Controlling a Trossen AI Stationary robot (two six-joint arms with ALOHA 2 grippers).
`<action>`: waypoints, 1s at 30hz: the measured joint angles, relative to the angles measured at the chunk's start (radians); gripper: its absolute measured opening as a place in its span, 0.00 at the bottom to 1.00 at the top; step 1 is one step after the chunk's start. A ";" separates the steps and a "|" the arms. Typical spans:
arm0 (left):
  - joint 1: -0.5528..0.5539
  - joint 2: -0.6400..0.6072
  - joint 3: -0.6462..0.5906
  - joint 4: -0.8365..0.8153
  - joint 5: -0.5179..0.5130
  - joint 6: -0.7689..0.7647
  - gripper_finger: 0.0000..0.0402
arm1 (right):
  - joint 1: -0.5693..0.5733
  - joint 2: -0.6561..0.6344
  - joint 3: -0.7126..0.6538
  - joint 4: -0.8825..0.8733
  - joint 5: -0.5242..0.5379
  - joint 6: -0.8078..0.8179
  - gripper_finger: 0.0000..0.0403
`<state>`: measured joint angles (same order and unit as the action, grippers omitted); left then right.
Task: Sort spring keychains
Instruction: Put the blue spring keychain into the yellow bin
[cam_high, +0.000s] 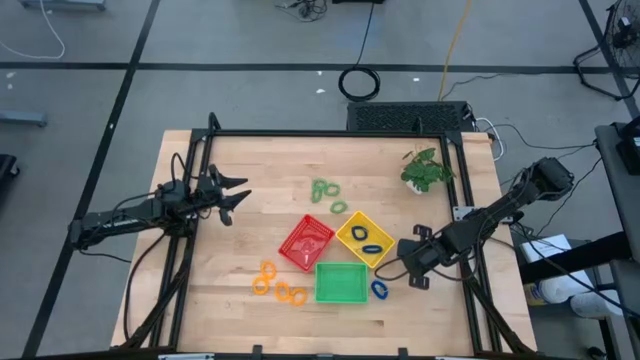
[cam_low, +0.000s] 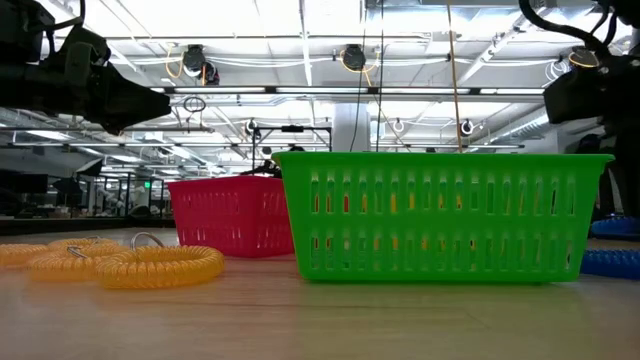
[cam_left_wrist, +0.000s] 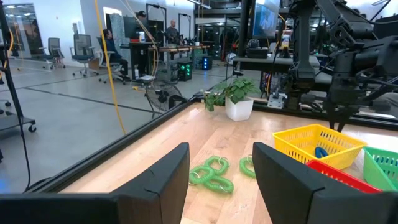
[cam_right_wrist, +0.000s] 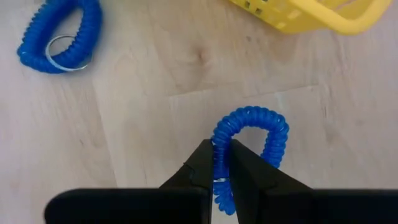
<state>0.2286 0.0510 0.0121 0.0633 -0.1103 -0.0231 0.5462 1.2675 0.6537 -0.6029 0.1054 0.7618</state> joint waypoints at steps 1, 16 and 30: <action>0.000 0.000 0.000 0.000 0.000 0.000 0.46 | -0.004 0.000 0.000 -0.008 -0.001 0.010 0.06; 0.000 0.000 0.000 0.000 0.000 0.000 0.46 | -0.035 -0.001 0.002 0.041 -0.029 0.033 0.06; 0.000 0.000 0.000 0.000 0.000 0.000 0.46 | -0.035 -0.002 0.003 0.269 -0.085 -0.038 0.06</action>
<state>0.2283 0.0510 0.0123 0.0634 -0.1101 -0.0231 0.5110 1.2659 0.6567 -0.3337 0.0206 0.7239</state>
